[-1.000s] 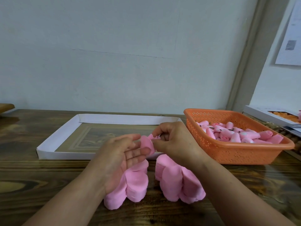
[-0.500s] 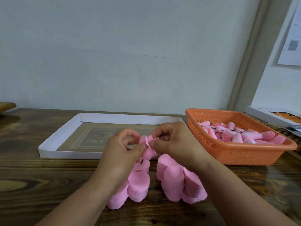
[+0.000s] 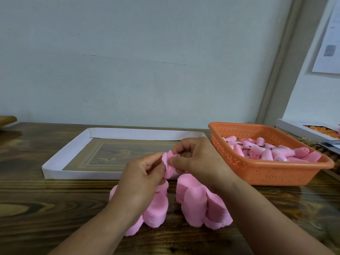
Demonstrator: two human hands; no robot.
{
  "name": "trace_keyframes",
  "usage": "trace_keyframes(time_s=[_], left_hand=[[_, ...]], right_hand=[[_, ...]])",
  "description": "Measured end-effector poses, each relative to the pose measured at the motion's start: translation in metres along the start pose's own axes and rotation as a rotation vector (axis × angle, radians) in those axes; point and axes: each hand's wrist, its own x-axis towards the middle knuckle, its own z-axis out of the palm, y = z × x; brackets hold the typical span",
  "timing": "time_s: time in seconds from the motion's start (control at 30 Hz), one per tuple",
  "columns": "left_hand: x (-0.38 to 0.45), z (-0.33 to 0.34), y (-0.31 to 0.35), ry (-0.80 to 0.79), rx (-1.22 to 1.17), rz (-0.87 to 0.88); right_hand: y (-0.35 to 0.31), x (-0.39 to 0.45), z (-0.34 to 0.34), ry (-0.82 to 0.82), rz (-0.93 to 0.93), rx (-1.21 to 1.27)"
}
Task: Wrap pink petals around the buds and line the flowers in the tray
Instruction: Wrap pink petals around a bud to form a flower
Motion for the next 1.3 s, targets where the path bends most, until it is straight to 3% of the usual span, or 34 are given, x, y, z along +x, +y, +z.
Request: trace_keyframes(time_s=[0.47,0.7,0.9,1.3], left_hand=[[0.0033,0.0002,-0.0014,0.062,-0.169,-0.132],[0.0043,-0.0003,-0.0027,0.105,-0.227,-0.172],[0.0026,0.0013,0.0036,-0.041,-0.372,-0.238],[0.0069,-0.0048,0.0065,-0.089,-0.573,-0.363]], right_hand=[[-0.0031,-0.0030,0.0048,-0.096,-0.047,0.024],[0.0000,-0.0005,0.0028,-0.069,-0.031,0.095],[0.0020,0.0004,-0.0014,-0.024,-0.032,0.123],[0.0044,0.0026,0.0033,0.003,-0.029,0.355]])
